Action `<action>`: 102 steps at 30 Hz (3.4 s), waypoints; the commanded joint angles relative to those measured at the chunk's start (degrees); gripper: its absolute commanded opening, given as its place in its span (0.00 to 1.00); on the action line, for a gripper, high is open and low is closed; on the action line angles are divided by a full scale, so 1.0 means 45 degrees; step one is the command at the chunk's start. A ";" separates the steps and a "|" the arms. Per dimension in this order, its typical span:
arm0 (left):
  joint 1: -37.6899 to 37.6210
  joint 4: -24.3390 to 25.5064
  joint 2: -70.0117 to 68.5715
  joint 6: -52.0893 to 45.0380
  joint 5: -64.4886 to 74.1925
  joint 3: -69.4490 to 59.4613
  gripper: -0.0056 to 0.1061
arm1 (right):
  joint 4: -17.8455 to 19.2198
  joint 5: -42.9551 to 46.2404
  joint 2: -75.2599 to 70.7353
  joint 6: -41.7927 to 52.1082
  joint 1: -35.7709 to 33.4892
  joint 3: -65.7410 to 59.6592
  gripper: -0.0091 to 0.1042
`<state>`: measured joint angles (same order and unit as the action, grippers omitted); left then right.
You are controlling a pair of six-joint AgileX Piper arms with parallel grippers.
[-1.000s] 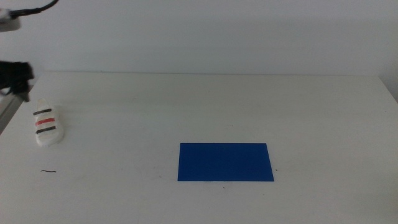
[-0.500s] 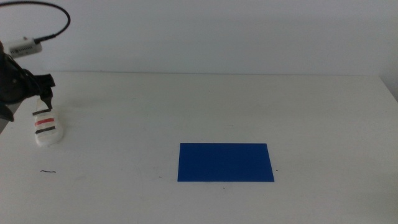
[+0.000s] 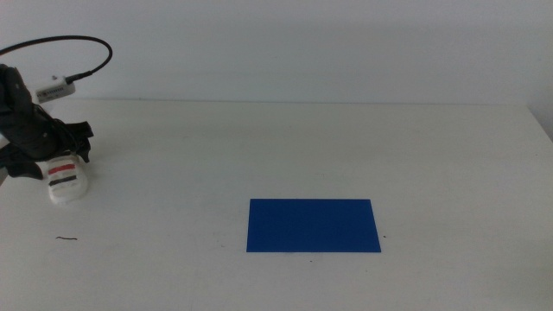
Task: Use one arm to grab the shoe from the table and place it on the mat.
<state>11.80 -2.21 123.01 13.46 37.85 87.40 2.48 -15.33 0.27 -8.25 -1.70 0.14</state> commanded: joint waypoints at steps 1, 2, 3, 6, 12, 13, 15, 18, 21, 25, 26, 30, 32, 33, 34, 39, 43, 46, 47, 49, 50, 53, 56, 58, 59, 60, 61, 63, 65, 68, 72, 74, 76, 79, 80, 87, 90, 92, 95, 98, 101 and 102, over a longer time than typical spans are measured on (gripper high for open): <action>0.0017 -0.0143 0.0050 -0.0138 -0.0035 0.0160 0.83 | 0.0061 0.0081 -0.0060 0.0077 0.0002 -0.0031 0.78; 0.0017 -0.0143 0.0023 -0.0163 0.0059 0.0160 0.79 | 0.0061 0.0081 -0.0060 0.0077 0.0002 -0.0031 0.78; 0.0017 -0.0143 -0.0013 -0.0157 0.0201 0.0160 0.73 | 0.0061 0.0081 -0.0060 0.0077 0.0002 -0.0031 0.78; 0.0017 -0.0143 -0.0526 0.0114 0.0850 0.0160 0.47 | 0.0061 0.0081 -0.0060 0.0077 0.0002 -0.0031 0.78; -0.0969 0.0750 -0.2549 0.1229 0.2976 0.0160 0.03 | 0.0061 0.0081 -0.0060 0.0077 0.0002 -0.0031 0.78; -0.1380 0.0932 -0.2959 0.1411 0.3202 0.0160 0.03 | 0.0061 0.0081 -0.0060 0.0077 0.0002 -0.0031 0.78; -0.2267 0.1061 -0.3308 0.1327 0.3676 0.0410 0.03 | 0.0061 0.0081 -0.0060 0.0077 0.0002 -0.0031 0.78; -0.4108 0.1205 -0.3144 0.1130 0.5341 0.1696 0.03 | 0.0061 0.0081 -0.0060 0.0077 0.0002 -0.0031 0.78; -0.5959 0.1510 -0.2683 0.1803 0.6363 0.2883 0.03 | 0.0061 0.0081 -0.0060 0.0077 0.0002 -0.0031 0.78; -0.8291 0.1853 -0.1996 0.2590 0.6581 0.3835 0.03 | 0.0061 0.0081 -0.0060 0.0077 0.0002 -0.0031 0.78; -0.8784 0.1913 -0.1811 0.2668 0.6529 0.3915 0.03 | 0.0061 0.0081 -0.0060 0.0077 0.0002 -0.0031 0.78; -1.0204 0.1839 -0.1172 0.2691 0.6118 0.3955 0.03 | 0.0061 0.0081 -0.0060 0.0077 0.0002 -0.0031 0.78; -1.0782 0.1770 -0.0881 0.2691 0.5792 0.3955 0.03 | 0.0061 0.0081 -0.0060 0.0077 0.0002 -0.0031 0.78; -1.0965 0.1817 -0.0764 0.2637 0.5715 0.3955 0.03 | 0.0061 0.0081 -0.0060 0.0077 0.0002 -0.0031 0.78; -1.1223 0.1991 -0.0629 0.2523 0.5686 0.3955 0.03 | 0.0061 0.0081 -0.0060 0.0077 0.0002 -0.0031 0.78; -1.1620 0.1613 -0.0381 0.0581 0.5402 0.3955 0.03 | 0.0061 0.0081 -0.0060 0.0077 0.0002 -0.0031 0.78; -1.1650 -0.0109 -0.0251 -0.7665 0.5779 0.3955 0.03 | 0.0061 0.0081 -0.0060 0.0077 0.0002 -0.0031 0.78; -1.1650 -0.0634 -0.0154 -1.3745 0.5935 0.3955 0.03 | 0.0061 0.0081 -0.0060 0.0077 0.0002 -0.0031 0.78; -1.1650 -0.0757 -0.0094 -1.5146 0.5898 0.3955 0.03 | 0.0061 0.0081 -0.0060 0.0077 0.0002 -0.0031 0.78; -1.1650 -0.0837 0.0045 -1.5976 0.5786 0.3955 0.03 | 0.0061 0.0081 -0.0060 0.0077 0.0002 -0.0031 0.78; -1.1627 -0.0837 0.0162 -1.5978 0.5618 0.3955 0.03 | 0.0061 0.0081 -0.0060 0.0077 0.0002 -0.0031 0.78; -1.1608 -0.0969 0.0388 -1.5978 0.5330 0.3955 0.03 | 0.0061 0.0081 -0.0060 0.0077 0.0002 -0.0031 0.78; -1.1608 -0.1001 0.0616 -1.5978 0.5000 0.3955 0.03 | 0.0061 0.0081 -0.0060 0.0077 0.0002 -0.0031 0.78; -1.1608 -0.1200 0.0744 -1.5978 0.4705 0.3955 0.03 | 0.0061 0.0081 -0.0060 0.0077 0.0002 -0.0031 0.78; -1.1608 -0.1254 0.0774 -1.5978 0.4583 0.3955 0.04 | 0.0061 0.0081 -0.0060 0.0077 0.0002 -0.0031 0.78; -1.1608 -0.1253 0.0843 -1.5826 0.4490 0.3955 0.04 | 0.0061 0.0081 -0.0060 0.0077 0.0002 -0.0031 0.78; -1.1608 -0.1228 0.0908 -1.5677 0.4468 0.3955 0.05 | 0.0061 0.0081 -0.0060 0.0077 0.0002 -0.0031 0.78; -1.1568 -0.1203 0.1071 -1.5555 0.4442 0.3955 0.07 | 0.0061 0.0081 -0.0060 0.0077 0.0002 -0.0031 0.78; -1.1457 -0.1378 0.1277 -1.5410 0.4497 0.3955 0.10 | 0.0061 0.0081 -0.0060 0.0077 0.0002 -0.0031 0.78; -1.1298 -0.1760 0.1409 -1.5356 0.4519 0.3955 0.16 | 0.0061 0.0081 -0.0060 0.0077 0.0002 -0.0031 0.78; -1.1140 -0.2224 0.1487 -1.5356 0.4640 0.3955 0.27 | 0.0061 0.0081 -0.0060 0.0077 0.0002 -0.0031 0.78; -1.1120 -0.2222 0.1487 -1.5356 0.4658 0.3955 0.36 | 0.0061 0.0081 -0.0060 0.0077 0.0002 -0.0031 0.78; -1.1120 -0.2222 0.1487 -1.5356 0.4658 0.3955 0.47 | 0.0061 0.0081 -0.0060 0.0077 0.0002 -0.0031 0.78; -1.1120 -0.2251 0.1487 -1.5356 0.4658 0.3955 0.74 | 0.0061 0.0081 -0.0060 0.0077 0.0002 -0.0031 0.78; -1.1120 -0.2251 0.1487 -1.5356 0.4658 0.3976 0.79 | 0.0061 0.0081 -0.0060 0.0077 0.0002 -0.0031 0.78; -1.0971 -0.1960 0.0490 -1.4593 0.6796 0.5003 0.89 | 0.0061 0.0081 -0.0060 0.0077 0.0002 -0.0031 0.78; -1.0717 -0.2008 -0.0764 -1.4424 0.7135 0.5568 0.89 | 0.0061 0.0081 -0.0060 0.0077 0.0002 -0.0031 0.78; -1.0513 -0.1961 -0.1999 -1.3350 0.7135 0.5325 0.89 | 0.0061 0.0081 -0.0060 0.0077 0.0002 -0.0031 0.78; -1.0100 -0.1668 -0.3954 -1.1594 0.7135 0.4330 0.89 | 0.0061 0.0081 -0.0060 0.0077 0.0002 -0.0031 0.78; -0.9548 -0.1578 -0.6194 -0.9880 0.7135 0.2227 0.89 | 0.0061 0.0081 -0.0060 0.0077 0.0002 -0.0031 0.78; -0.9332 -0.0033 -0.8656 -0.7411 0.7135 -0.0487 0.89 | 0.0061 0.0081 -0.0060 0.0077 0.0002 -0.0031 0.78; -0.9332 0.0413 -0.9473 -0.6354 0.7135 -0.1136 0.89 | 0.0061 0.0081 -0.0060 0.0077 0.0002 -0.0031 0.78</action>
<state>-30.32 -3.28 85.76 -23.25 69.42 86.81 2.48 -15.33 0.27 -8.25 -1.70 0.14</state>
